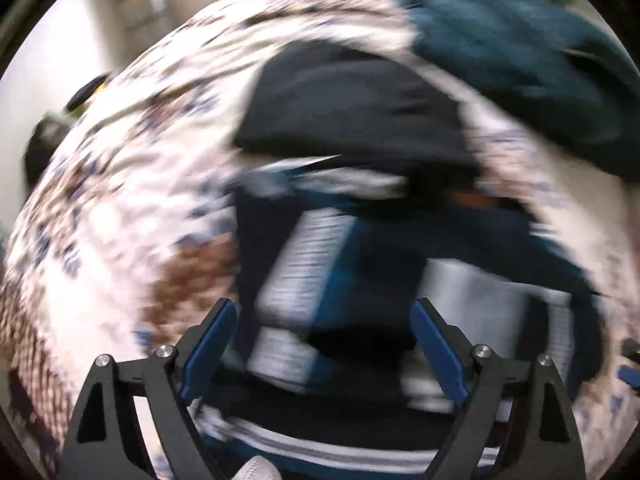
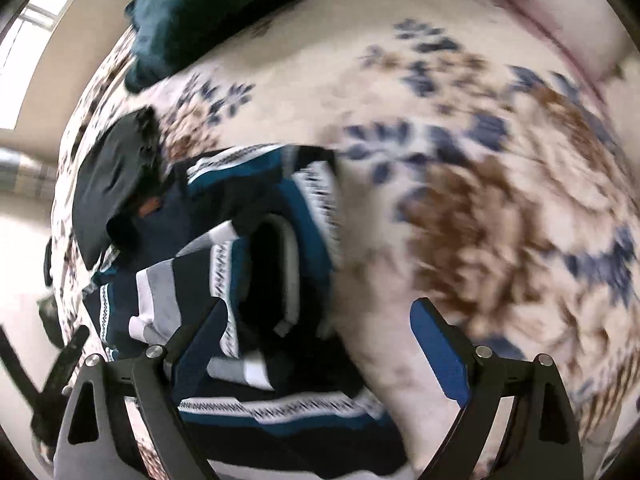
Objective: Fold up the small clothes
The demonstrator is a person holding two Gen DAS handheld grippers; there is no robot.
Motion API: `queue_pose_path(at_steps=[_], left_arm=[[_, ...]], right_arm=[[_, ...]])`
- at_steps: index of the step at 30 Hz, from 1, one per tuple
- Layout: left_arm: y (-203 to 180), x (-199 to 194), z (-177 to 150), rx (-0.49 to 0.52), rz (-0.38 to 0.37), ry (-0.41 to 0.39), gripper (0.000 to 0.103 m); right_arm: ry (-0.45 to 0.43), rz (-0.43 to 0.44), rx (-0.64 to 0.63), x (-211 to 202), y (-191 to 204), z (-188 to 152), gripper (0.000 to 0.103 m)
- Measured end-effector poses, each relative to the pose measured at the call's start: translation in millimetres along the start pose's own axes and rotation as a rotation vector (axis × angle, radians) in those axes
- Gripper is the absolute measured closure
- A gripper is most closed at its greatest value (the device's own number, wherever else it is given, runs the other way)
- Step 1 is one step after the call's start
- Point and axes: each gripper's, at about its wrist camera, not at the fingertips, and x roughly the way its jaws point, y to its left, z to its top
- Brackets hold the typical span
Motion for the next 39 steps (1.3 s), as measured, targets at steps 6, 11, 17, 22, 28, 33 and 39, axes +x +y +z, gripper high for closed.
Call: queue_pose_path(at_steps=[6, 11, 17, 22, 28, 33, 39], left_arm=[[53, 59, -1, -0.043, 0.105, 0.105, 0.014], [72, 56, -5, -0.081, 0.034, 0.133, 0.014], [91, 0, -31, -0.224, -0.092, 0.111, 0.014], [99, 5, -59, -0.509, -0.292, 0.201, 0.014], [73, 39, -63, -0.647, -0.419, 0.264, 0.029], [66, 47, -51, -0.616, -0.376, 0.257, 0.085], [75, 20, -48, -0.529, -0.364, 0.202, 0.095]], right_arm=[[0.081, 0.027, -0.033, 47, 40, 6, 0.097], [0.024, -0.02, -0.015, 22, 38, 3, 0.098], [0.154, -0.142, -0.015, 31, 31, 9, 0.076], [0.091, -0.105, 0.006, 3, 53, 2, 0.052], [0.173, 0.033, 0.225, 18, 41, -38, 0.052], [0.197, 0.145, 0.347, 51, 43, -55, 0.052], [0.097, 0.106, 0.374, 47, 44, -46, 0.099]])
